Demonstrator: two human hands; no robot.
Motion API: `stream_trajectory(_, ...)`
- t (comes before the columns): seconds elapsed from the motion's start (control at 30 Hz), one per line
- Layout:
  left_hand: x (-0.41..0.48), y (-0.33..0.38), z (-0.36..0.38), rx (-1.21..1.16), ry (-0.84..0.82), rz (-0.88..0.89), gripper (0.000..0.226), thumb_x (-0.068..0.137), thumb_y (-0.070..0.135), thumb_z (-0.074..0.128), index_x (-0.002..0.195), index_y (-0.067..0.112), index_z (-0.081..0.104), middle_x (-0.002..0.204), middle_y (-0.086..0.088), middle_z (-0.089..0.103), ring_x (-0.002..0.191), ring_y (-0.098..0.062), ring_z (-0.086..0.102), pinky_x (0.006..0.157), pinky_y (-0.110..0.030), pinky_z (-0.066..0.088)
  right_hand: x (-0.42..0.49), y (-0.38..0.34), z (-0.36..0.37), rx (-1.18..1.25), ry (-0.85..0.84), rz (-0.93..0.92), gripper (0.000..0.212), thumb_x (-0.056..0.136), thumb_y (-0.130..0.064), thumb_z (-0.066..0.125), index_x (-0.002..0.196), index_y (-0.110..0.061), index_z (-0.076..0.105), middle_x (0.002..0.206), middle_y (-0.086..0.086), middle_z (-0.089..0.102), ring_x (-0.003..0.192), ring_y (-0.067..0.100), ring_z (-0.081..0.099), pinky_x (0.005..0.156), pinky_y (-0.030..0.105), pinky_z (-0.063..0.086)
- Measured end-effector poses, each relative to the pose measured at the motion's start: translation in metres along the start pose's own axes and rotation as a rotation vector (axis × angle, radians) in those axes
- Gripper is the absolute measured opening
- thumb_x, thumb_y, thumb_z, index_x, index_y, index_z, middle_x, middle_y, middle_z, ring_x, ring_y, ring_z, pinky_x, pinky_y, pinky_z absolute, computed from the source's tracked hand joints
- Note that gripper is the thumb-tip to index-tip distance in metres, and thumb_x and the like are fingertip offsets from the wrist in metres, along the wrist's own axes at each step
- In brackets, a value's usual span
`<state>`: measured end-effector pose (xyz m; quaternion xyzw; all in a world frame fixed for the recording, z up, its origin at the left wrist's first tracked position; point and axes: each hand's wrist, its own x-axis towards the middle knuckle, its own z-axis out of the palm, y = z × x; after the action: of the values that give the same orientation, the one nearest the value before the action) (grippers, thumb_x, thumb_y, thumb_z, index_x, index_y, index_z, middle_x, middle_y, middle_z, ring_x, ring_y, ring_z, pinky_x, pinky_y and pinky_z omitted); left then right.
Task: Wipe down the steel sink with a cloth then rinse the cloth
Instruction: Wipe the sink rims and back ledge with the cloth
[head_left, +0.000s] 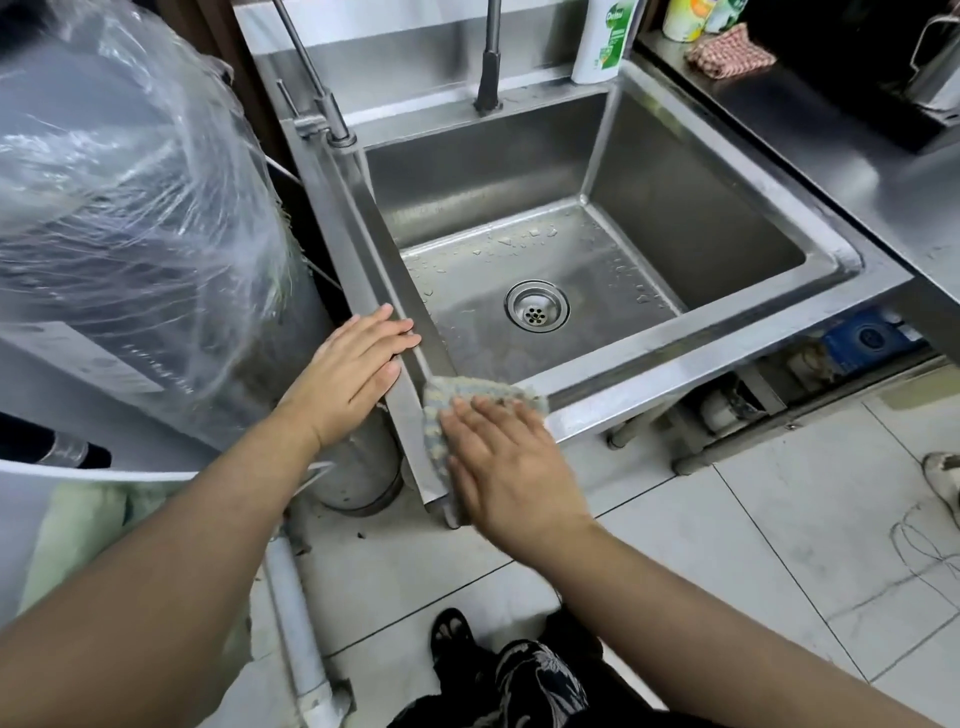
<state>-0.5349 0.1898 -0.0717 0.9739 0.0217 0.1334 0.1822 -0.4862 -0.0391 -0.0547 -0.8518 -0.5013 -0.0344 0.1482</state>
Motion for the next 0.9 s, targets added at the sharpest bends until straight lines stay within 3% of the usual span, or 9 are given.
stream_trajectory(0.1,0.001,0.005,-0.002,-0.019,-0.025,-0.041,0.062,0.097,0.049,0.013,0.13,0.013,0.052,0.138,-0.005,0.049,0.139,-0.016,0.024,0.116,-0.034,0.011,-0.01,0.08,-0.018,-0.031,0.037,0.024,0.043,0.085,-0.026,0.041,0.116,-0.009,0.065,0.117,0.01,0.067,0.111,0.031,0.06,0.099,0.045,0.04)
stream_trajectory(0.23,-0.004,0.037,-0.003,0.025,0.007,-0.135,0.059,0.097,0.046,0.018,0.126,0.012,0.056,0.134,-0.006,0.053,0.138,-0.021,0.029,0.115,-0.036,0.014,-0.007,0.154,-0.043,-0.129,0.068,0.282,0.044,0.087,-0.028,0.036,0.114,-0.011,0.067,0.118,0.011,0.067,0.111,0.033,0.06,0.1,0.048,0.039)
stream_trajectory(0.33,-0.014,0.088,0.011,0.016,0.013,-0.151,0.061,0.097,0.045,0.014,0.122,0.011,0.059,0.128,-0.007,0.059,0.131,-0.024,0.041,0.11,-0.033,0.02,-0.006,0.114,-0.029,-0.1,0.112,0.237,0.044,0.083,-0.029,0.038,0.11,-0.013,0.069,0.114,0.01,0.068,0.107,0.033,0.062,0.098,0.053,0.038)
stream_trajectory(0.43,-0.028,0.119,0.027,0.06,-0.026,-0.153,0.062,0.098,0.042,0.012,0.125,0.009,0.057,0.131,-0.008,0.056,0.13,-0.023,0.04,0.111,-0.034,0.018,-0.011,0.067,-0.012,-0.056,0.104,0.103,0.041,0.089,-0.038,0.041,0.112,-0.017,0.067,0.116,0.006,0.067,0.108,0.03,0.06,0.102,0.047,0.034)
stream_trajectory(0.57,-0.032,0.123,0.031,0.102,-0.044,-0.167,0.057,0.098,0.038,0.015,0.13,0.009,0.053,0.139,-0.008,0.05,0.133,-0.019,0.032,0.113,-0.035,0.015,-0.012,0.111,-0.024,-0.083,0.056,0.018,0.043,0.091,-0.04,0.04,0.115,-0.015,0.066,0.116,0.007,0.067,0.108,0.029,0.058,0.1,0.042,0.03)
stream_trajectory(0.7,-0.031,0.125,0.031,0.113,-0.066,-0.171,0.058,0.099,0.038,0.013,0.131,0.008,0.052,0.139,-0.009,0.049,0.133,-0.019,0.032,0.114,-0.036,0.015,-0.009,0.192,-0.047,-0.174,0.056,0.386,0.049,0.092,-0.036,0.028,0.119,-0.014,0.063,0.122,0.01,0.064,0.118,0.032,0.053,0.104,0.04,0.024)
stream_trajectory(0.77,-0.032,0.124,0.031,0.119,-0.07,-0.174,0.058,0.099,0.037,0.014,0.13,0.007,0.052,0.139,-0.009,0.05,0.133,-0.019,0.033,0.114,-0.036,0.015,-0.008,0.186,-0.045,-0.191,0.089,0.493,0.05,0.091,-0.034,0.027,0.117,-0.014,0.064,0.122,0.008,0.064,0.12,0.032,0.051,0.107,0.04,0.016)
stream_trajectory(0.9,-0.031,0.123,0.03,0.111,-0.08,-0.174,0.056,0.099,0.036,0.016,0.129,0.007,0.054,0.138,-0.009,0.05,0.132,-0.019,0.034,0.113,-0.036,0.016,-0.002,0.102,-0.025,-0.167,0.15,0.347,0.041,0.084,-0.031,0.036,0.105,-0.016,0.068,0.108,0.007,0.066,0.106,0.032,0.059,0.099,0.043,0.025)
